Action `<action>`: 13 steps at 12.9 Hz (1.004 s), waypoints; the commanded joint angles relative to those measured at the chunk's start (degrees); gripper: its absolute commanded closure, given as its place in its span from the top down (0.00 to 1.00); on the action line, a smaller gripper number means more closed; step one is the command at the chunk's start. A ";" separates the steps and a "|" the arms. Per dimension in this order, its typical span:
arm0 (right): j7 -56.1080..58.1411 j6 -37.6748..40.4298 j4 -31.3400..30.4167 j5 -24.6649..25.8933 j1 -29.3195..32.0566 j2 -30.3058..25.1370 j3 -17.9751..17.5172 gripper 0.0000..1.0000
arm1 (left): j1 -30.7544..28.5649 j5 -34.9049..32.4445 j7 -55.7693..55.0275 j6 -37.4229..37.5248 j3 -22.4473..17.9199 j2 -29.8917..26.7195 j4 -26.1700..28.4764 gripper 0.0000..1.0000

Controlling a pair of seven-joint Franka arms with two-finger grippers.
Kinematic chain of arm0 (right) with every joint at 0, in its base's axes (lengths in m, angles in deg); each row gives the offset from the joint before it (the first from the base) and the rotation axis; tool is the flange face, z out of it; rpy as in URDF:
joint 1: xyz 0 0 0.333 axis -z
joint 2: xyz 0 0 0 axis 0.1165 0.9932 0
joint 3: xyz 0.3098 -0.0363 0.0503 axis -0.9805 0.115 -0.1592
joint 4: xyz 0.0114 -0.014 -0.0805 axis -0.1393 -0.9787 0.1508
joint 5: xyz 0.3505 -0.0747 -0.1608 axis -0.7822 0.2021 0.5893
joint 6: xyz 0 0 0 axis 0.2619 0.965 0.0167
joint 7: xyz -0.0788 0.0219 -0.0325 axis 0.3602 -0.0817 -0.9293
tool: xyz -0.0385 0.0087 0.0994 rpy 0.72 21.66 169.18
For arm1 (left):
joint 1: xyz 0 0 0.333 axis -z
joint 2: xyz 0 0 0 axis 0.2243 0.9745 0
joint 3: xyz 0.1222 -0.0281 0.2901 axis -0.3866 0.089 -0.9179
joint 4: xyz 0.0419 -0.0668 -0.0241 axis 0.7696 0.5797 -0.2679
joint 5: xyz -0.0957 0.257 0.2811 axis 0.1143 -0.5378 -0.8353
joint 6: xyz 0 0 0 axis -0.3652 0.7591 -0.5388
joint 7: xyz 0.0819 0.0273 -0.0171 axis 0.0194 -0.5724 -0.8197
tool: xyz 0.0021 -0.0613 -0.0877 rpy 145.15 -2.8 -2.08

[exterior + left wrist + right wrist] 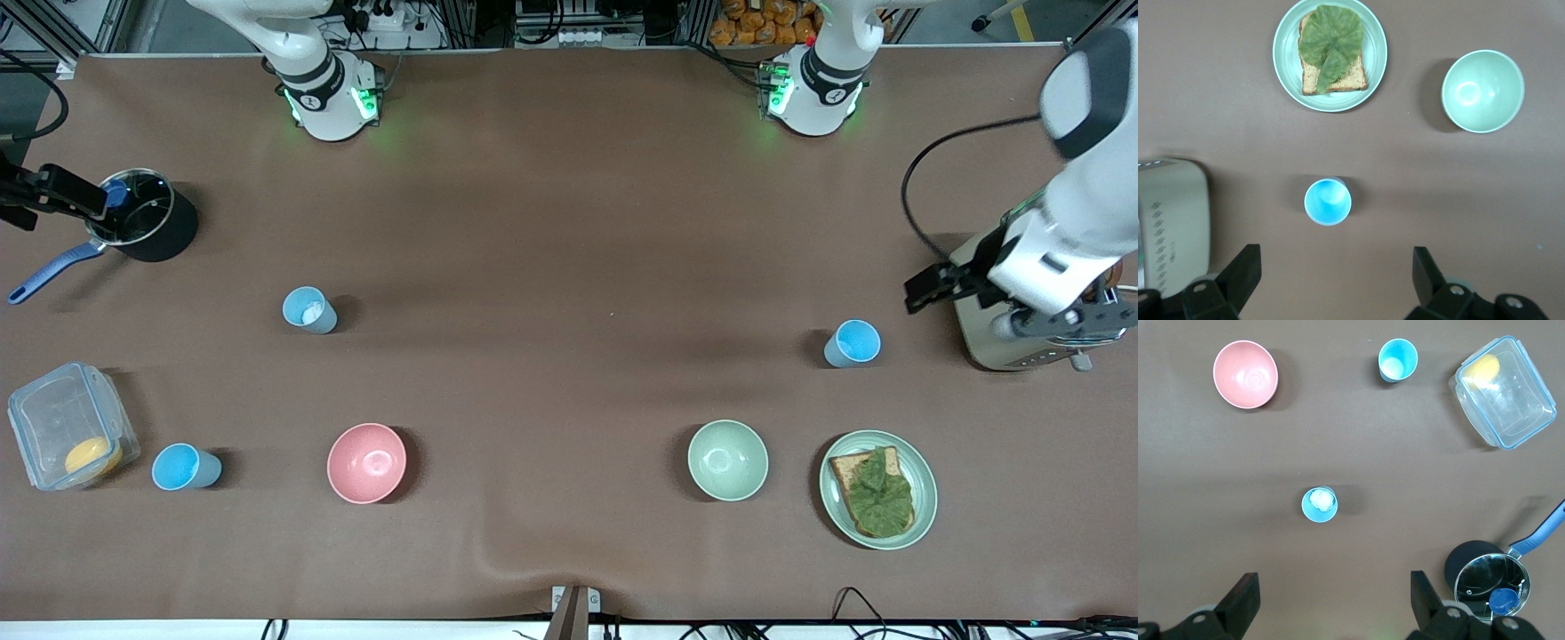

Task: Stack blue cups with both arms
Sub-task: 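Move the left gripper down toward the blue cup beside the toaster, then close the left gripper on the blue cup and lift it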

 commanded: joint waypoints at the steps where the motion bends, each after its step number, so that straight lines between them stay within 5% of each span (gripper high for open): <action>1: -0.03 0.73 1.09 -0.72 1.35 0.52 -0.79 1.00 | -0.51 -2.49 1.33 -10.55 0.02 -0.29 9.32 1.00; 8: -0.03 0.73 1.09 -0.72 1.18 0.52 -0.79 1.00 | -4.89 -3.12 4.84 -16.48 0.20 10.16 11.28 1.00; 13: -0.03 0.81 1.09 -0.81 1.18 0.52 -0.79 1.00 | -5.78 -3.12 7.66 -20.86 0.20 12.19 15.14 1.00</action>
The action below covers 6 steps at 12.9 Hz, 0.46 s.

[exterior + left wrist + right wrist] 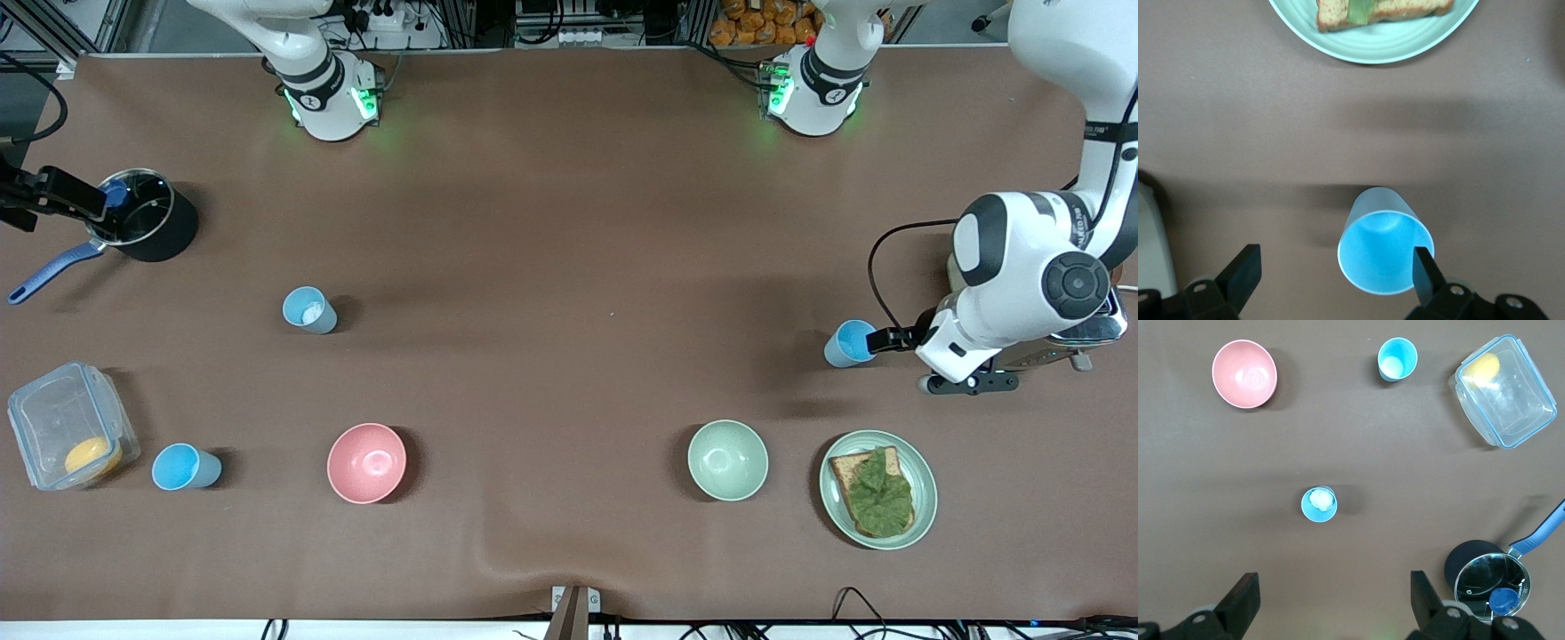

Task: Stack blue cups with both arms
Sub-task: 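Close the left gripper on the blue cup and lift it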

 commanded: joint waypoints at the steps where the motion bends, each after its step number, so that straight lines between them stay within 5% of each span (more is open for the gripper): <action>1: -0.03 0.81 1.08 -0.79 1.21 0.46 -0.74 1.00 | -0.26 -0.98 0.68 -3.30 0.47 -0.32 2.83 1.00; 6: -0.20 0.81 1.08 -0.79 1.04 0.46 -0.74 1.00 | 0.00 -0.98 0.68 -3.91 0.38 -0.06 3.36 1.00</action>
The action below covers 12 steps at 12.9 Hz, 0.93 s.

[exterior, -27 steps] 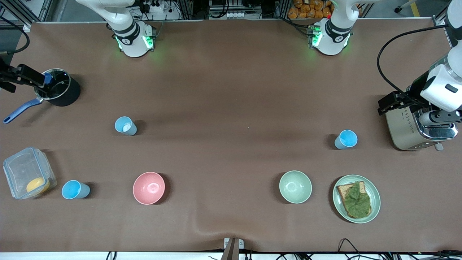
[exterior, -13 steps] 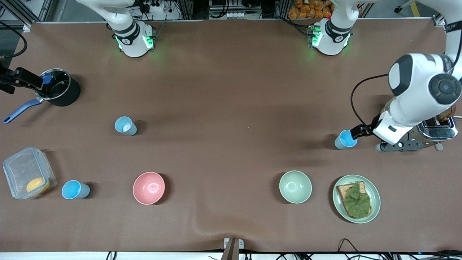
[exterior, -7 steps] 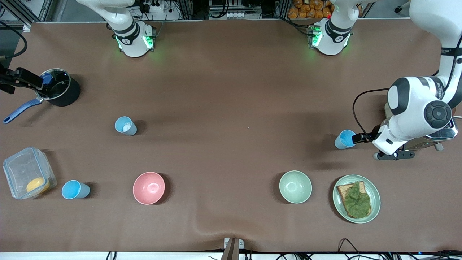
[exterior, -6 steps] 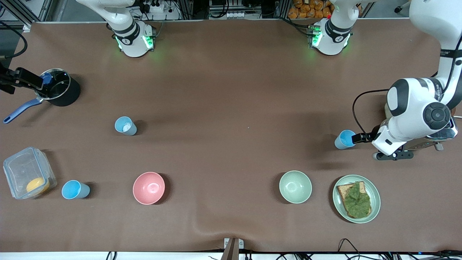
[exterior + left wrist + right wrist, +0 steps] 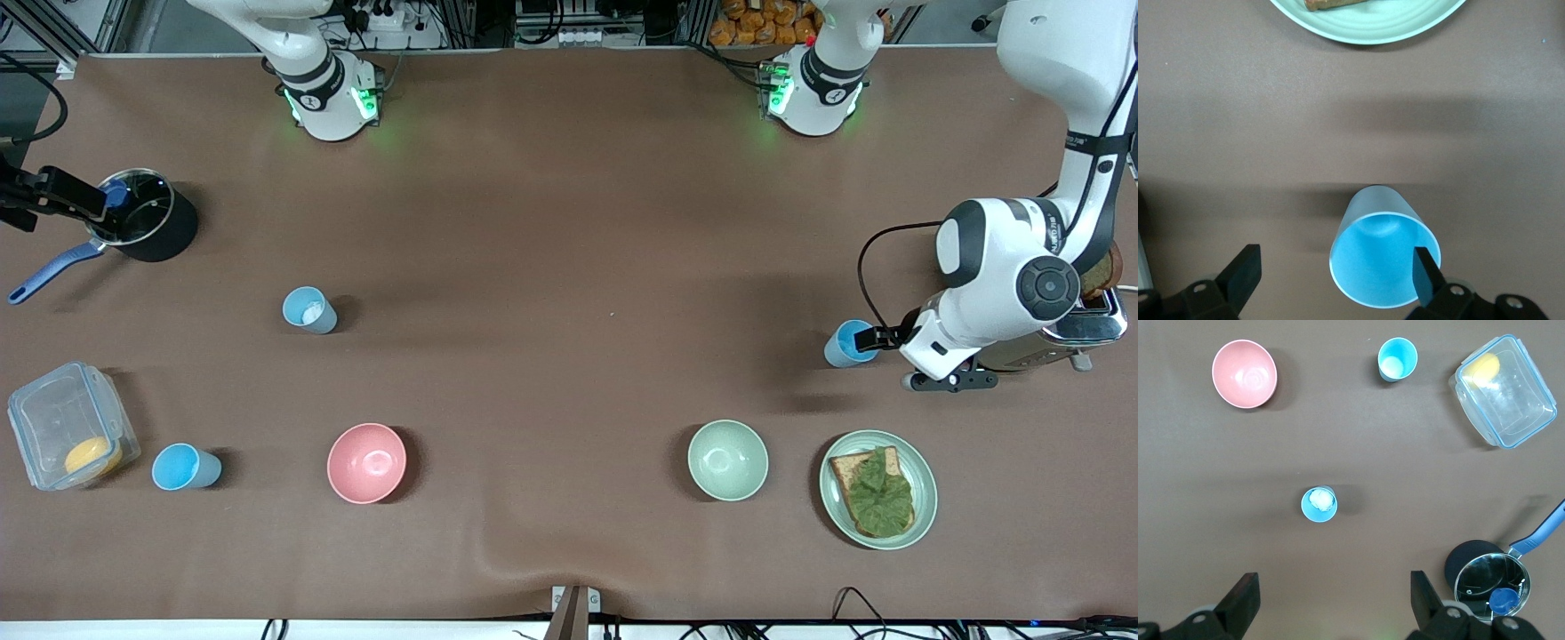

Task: Stack blue cups with both arms
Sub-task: 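Close the left gripper on the blue cup and lift it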

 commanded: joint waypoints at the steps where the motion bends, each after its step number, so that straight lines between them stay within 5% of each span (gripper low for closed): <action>1: -0.29 0.89 1.08 -0.79 1.04 0.37 -0.74 1.00 | -0.05 -0.98 0.67 -1.34 0.35 -0.47 1.50 1.00; 8: -0.20 0.89 1.08 -0.79 1.04 0.37 -0.74 1.00 | -0.31 -0.98 0.67 -9.05 0.27 1.28 6.25 1.00; 12: -0.29 0.89 1.08 -0.79 1.04 0.37 -0.74 1.00 | -0.23 -0.89 0.33 -9.60 0.36 1.90 5.99 0.32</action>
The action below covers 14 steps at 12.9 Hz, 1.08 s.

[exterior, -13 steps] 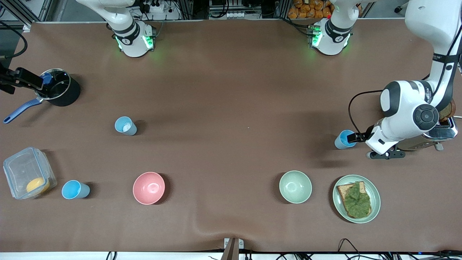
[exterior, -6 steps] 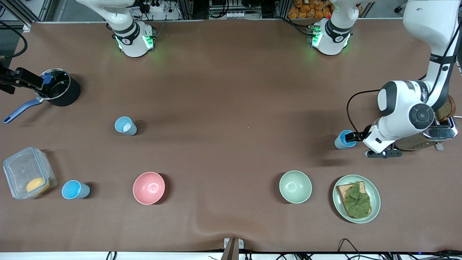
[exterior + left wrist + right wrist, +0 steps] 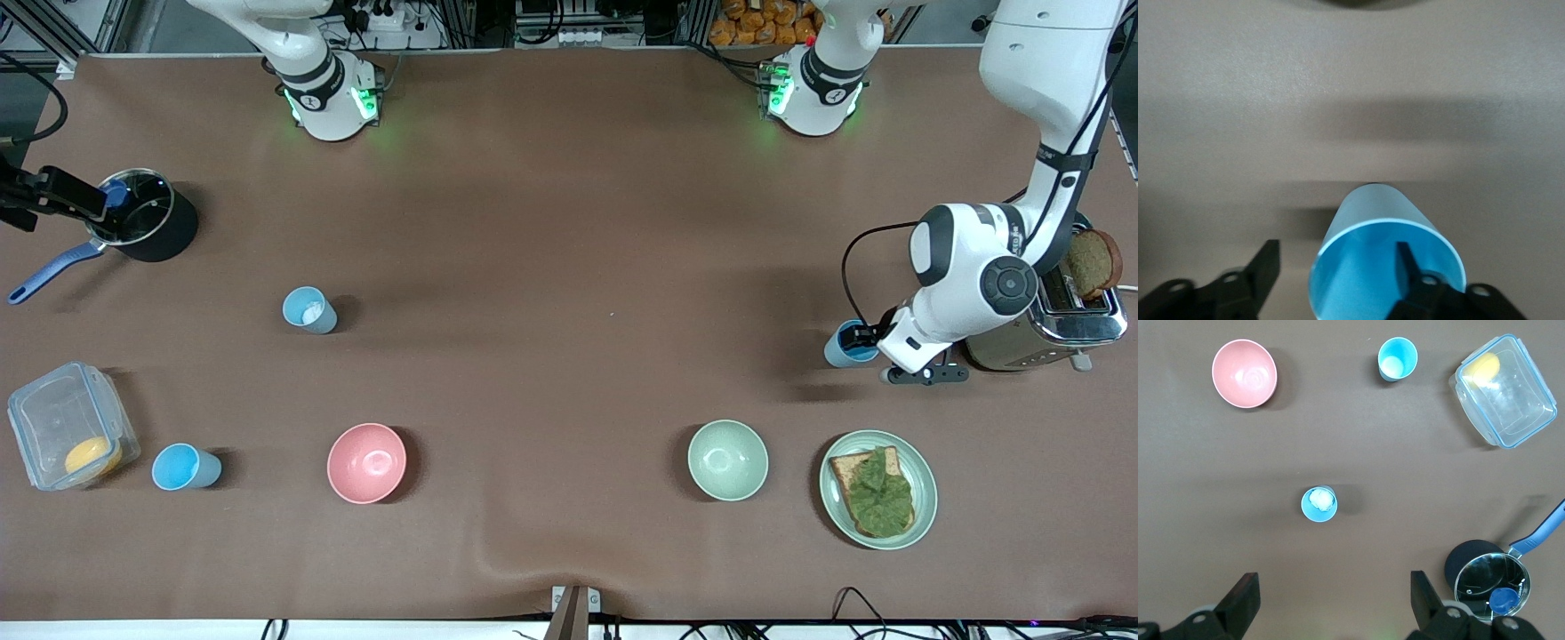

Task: Stack blue cups with both arms
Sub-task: 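Close the left gripper on the blue cup and lift it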

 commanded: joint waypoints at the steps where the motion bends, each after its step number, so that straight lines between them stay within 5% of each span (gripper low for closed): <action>1: -0.21 0.85 1.08 -0.79 1.04 0.37 -0.73 1.00 | -0.30 -0.89 0.32 -0.76 0.31 -0.45 0.13 0.28; 4: -0.21 0.85 1.08 -0.79 1.04 0.37 -0.73 1.00 | -0.30 -0.89 0.15 -0.76 0.31 -0.45 0.04 0.21; 7: -0.20 0.85 1.08 -0.79 1.04 0.46 -0.73 1.00 | -0.03 -0.89 -0.38 -0.76 0.40 -0.45 -0.05 0.00; 14: -0.64 0.85 0.82 -0.79 1.04 0.37 -0.73 1.00 | -0.30 -0.89 0.67 -0.41 0.40 -0.54 -0.23 0.00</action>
